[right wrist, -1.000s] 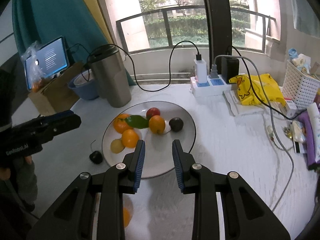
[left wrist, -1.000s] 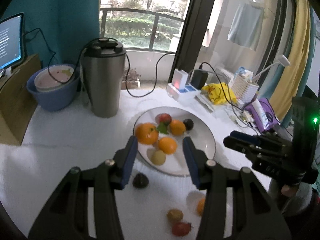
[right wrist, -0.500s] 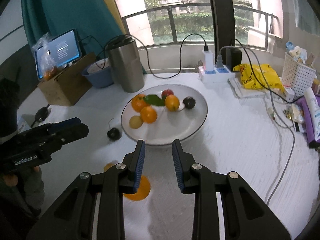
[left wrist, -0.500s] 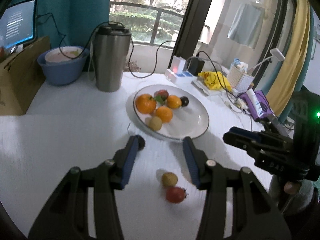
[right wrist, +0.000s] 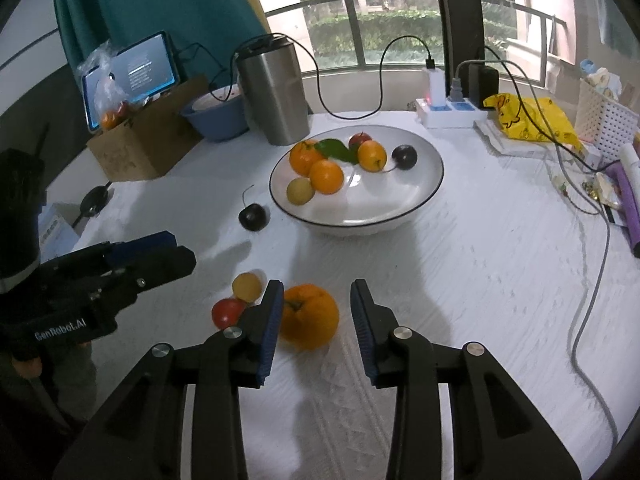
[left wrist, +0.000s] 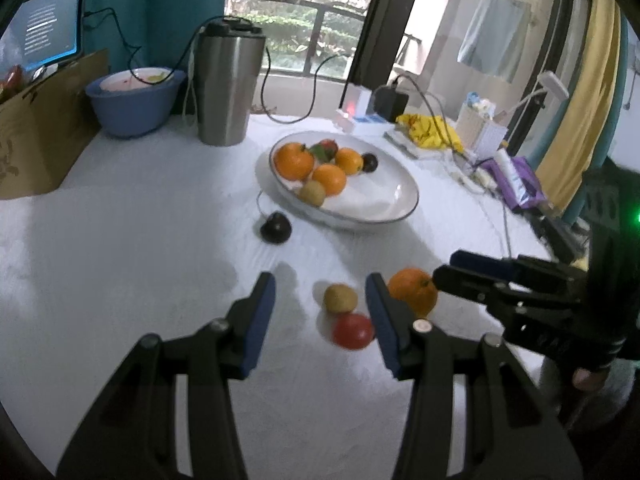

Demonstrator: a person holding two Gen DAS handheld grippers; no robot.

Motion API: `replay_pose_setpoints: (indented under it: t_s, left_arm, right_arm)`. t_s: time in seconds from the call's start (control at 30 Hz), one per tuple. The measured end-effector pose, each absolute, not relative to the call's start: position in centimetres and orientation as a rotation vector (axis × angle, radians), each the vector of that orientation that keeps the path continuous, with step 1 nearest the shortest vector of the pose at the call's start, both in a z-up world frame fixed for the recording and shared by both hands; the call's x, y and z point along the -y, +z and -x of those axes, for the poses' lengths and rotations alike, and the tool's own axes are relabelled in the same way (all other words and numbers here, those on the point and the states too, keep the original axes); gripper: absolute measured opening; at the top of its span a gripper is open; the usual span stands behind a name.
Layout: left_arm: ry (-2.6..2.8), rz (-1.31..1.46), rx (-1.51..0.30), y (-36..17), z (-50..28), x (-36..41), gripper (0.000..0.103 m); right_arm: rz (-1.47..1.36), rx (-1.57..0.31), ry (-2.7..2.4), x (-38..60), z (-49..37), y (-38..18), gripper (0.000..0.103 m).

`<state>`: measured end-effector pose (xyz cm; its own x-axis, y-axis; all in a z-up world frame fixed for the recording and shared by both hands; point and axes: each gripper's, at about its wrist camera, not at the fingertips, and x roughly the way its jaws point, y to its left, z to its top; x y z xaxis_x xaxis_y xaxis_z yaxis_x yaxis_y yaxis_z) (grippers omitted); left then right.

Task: Organize fruits
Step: 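Grasp a second red tomato with the left tool while the right tool grasps an orange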

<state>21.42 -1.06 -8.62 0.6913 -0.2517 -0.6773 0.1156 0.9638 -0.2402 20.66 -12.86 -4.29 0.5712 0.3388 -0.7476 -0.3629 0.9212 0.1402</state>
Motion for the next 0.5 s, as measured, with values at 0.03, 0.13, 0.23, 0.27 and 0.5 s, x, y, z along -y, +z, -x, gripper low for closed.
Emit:
replay_pose_setpoints:
  t_s: [0.03,0.13,0.23,0.27,0.5]
  left_arm:
    - [-0.205,0.171,-0.79,-8.9,-21.2,1.2,0.049]
    - [-0.216,0.163,-0.804,-9.5,-20.6,1.4,0.049]
    - [-0.23,0.164,-0.816,-10.0,-20.2,1.7,0.049]
    - [-0.237,0.165,-0.819,-10.2,-20.1,1.8,0.049]
    - [-0.298,0.169,-0.846,-11.0,-20.3,3.0,0.049]
  right_arm:
    - [0.03,-0.875,0.416,12.7,-20.5,-4.4,0.037]
    - [0.038,-0.891,0.43,12.2,-20.1,-4.9,0.037]
    - [0.04,-0.907,0.435,11.8,-20.1,-5.6,0.04]
    - [0.042,-0.902,0.429,11.8,-20.0,-5.7,0.043]
    - [0.037,-0.902,0.414,12.1,-20.5,-6.0,0.046]
